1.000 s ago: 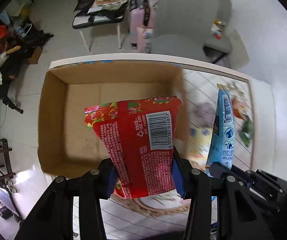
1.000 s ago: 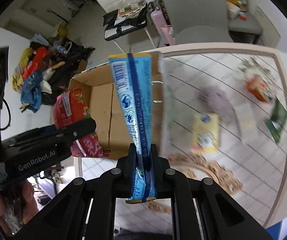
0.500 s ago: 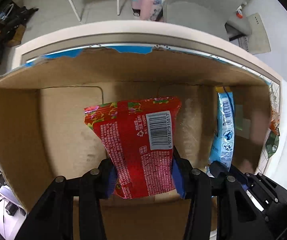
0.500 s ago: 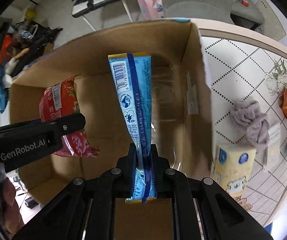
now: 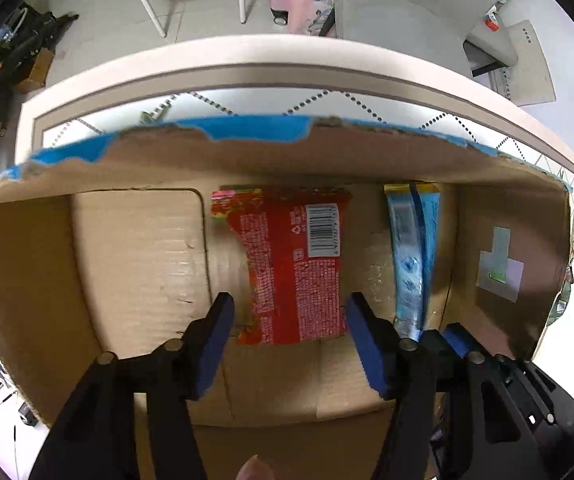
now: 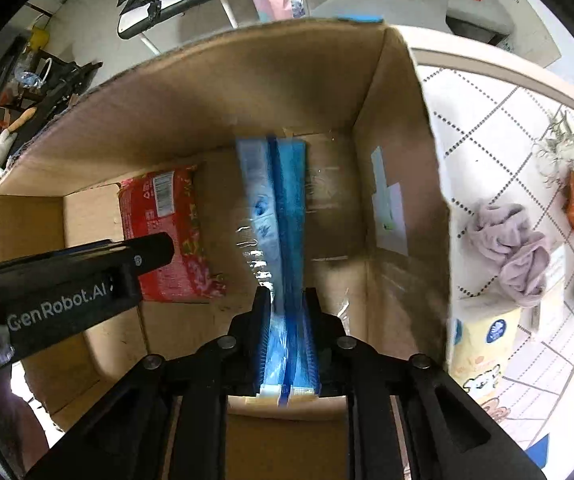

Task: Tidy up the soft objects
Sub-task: 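Carry both packets over the box and release them inside with both grippers, then grasp the yellow Vinda tissue pack with the left gripper while the right grasps the white box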

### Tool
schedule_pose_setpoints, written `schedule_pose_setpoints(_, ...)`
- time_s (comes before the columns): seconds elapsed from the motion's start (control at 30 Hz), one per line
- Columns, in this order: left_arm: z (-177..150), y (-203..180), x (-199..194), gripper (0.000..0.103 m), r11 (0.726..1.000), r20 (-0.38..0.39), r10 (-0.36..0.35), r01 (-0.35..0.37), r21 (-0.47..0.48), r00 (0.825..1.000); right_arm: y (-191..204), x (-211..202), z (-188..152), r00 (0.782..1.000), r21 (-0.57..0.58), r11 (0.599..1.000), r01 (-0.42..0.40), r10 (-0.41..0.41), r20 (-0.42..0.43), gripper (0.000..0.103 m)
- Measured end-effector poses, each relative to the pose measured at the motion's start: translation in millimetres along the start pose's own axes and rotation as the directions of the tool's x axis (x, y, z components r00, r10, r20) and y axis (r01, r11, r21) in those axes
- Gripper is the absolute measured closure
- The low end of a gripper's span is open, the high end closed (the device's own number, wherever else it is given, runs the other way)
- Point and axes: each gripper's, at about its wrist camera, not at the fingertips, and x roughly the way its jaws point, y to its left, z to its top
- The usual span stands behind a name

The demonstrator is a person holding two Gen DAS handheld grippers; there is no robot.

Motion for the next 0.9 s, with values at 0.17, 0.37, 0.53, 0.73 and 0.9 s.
schedule_pose_setpoints(0.17, -12.1, 11.8, -8.7, 0.047, 1.000, 0.018, 0.014, -0.013, -0.009, 1.000, 3.5, -12.8, -6.2, 1.000, -0.004, 1.000, 0.013, -0.013, 0.018, 0.053)
schedule_pose_setpoints(0.37, -37.6, 22.9, -23.9, 0.017, 0.999, 0.065, 0.042, -0.042, -0.011, 0.997, 11.5, -33.0, -21.2, 0.999, -0.033, 0.999, 0.000, 0.002, 0.038, 0.025)
schedule_pose_setpoints(0.53, -67.1, 35.6, -38.3, 0.012, 0.998, 0.104, 0.053, -0.050, -0.024, 0.993, 16.7, -47.9, -42.8, 0.999, -0.074, 0.997, 0.004, 0.000, 0.049, 0.008)
schedule_pose_setpoints(0.73, -100.4, 36.9, -59.6, 0.003, 0.997, 0.191, 0.065, -0.058, -0.042, 0.979, 15.8, -67.5, -71.4, 0.995, -0.098, 0.995, 0.024, -0.014, 0.103, 0.003)
schedule_pose_setpoints(0.9, -129.8, 33.7, -86.4, 0.002, 0.997, 0.272, 0.071, -0.062, -0.044, 0.960, 13.6, -92.6, -93.5, 0.988, -0.116, 0.993, 0.018, 0.000, 0.153, 0.003)
